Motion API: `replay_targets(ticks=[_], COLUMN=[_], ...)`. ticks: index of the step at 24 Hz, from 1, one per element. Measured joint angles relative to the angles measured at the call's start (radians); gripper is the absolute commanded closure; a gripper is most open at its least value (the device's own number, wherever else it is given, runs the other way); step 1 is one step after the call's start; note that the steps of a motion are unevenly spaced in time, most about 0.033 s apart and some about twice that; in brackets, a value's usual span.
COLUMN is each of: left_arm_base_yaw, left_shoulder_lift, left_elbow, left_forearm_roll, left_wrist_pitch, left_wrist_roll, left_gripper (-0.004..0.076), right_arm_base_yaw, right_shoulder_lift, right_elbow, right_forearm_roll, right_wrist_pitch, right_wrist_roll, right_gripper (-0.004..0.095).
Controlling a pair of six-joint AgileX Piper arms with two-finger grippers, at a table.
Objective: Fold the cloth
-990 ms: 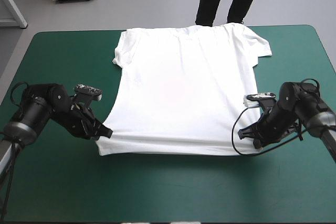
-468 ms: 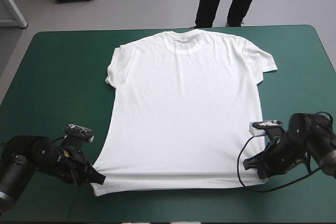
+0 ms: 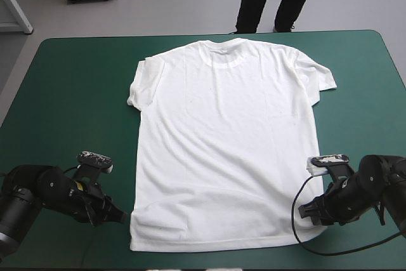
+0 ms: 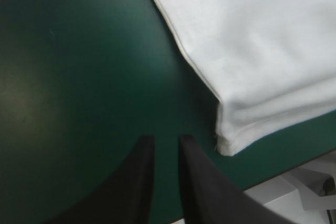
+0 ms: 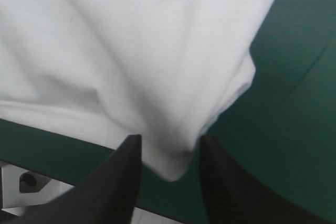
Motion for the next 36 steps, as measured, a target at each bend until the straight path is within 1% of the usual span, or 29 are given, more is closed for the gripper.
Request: replay_targets(ticks=[1,3,6,7,8,10,13,14,16,18,27,32,36], left_arm_base_yaw=[0.0,0.0,0.0,0.0,0.0,0.0,0.001,0.001,0.001,0.001,0.001,0.001,0.001], left_shoulder_lift=[0.0,-0.001,0.006,0.025,0.044,0.172,0.35,0.437,0.539,0.602,0.794,0.877,0.929], left_elbow=[0.0,-0.027,-0.169,-0.244,-0.283,-0.406,-0.485,-0.513,-0.543,-0.553,-0.578,-0.619,-0.672], left_forearm_roll=[-0.013,-0.04,-0.032,0.001,0.021,0.074,0.094,0.096,0.092,0.088,0.089,0.089,0.091], left_wrist_pitch=[0.001,0.01,0.014,-0.004,-0.018,-0.069,-0.13,-0.17,-0.233,-0.267,-0.365,-0.377,-0.365], left_wrist_roll=[0.0,-0.007,-0.026,-0.045,-0.056,-0.075,-0.078,-0.078,-0.065,-0.061,-0.03,-0.022,-0.019], left_gripper=[0.037,0.0367,0.0367,0.0367,0.0366,0.0366,0.0366,0.0366,0.0366,0.0366,0.0366,0.0366,0.0367], right_arm_base_yaw=[0.0,0.0,0.0,0.0,0.0,0.0,0.0,0.0,0.0,0.0,0.0,0.0,0.0], right_shoulder_lift=[-0.021,-0.05,-0.055,-0.032,-0.01,0.112,0.274,0.337,0.414,0.459,0.609,0.661,0.686], right_elbow=[0.001,-0.008,-0.094,-0.152,-0.186,-0.306,-0.43,-0.485,-0.562,-0.609,-0.772,-0.832,-0.849], right_forearm_roll=[-0.002,-0.019,-0.093,-0.15,-0.176,-0.233,-0.24,-0.24,-0.236,-0.234,-0.2,-0.181,-0.18], right_wrist_pitch=[0.002,0.008,0.014,0.014,0.014,0.005,-0.002,-0.006,-0.015,-0.021,-0.027,-0.028,-0.028], right_wrist_roll=[0.009,0.016,0.027,0.044,0.051,0.066,0.069,0.07,0.07,0.07,0.068,0.066,0.065], right_gripper=[0.0306,0.0319,0.0335,0.0336,0.034,0.0341,0.034,0.034,0.0341,0.0341,0.0341,0.0341,0.0341])
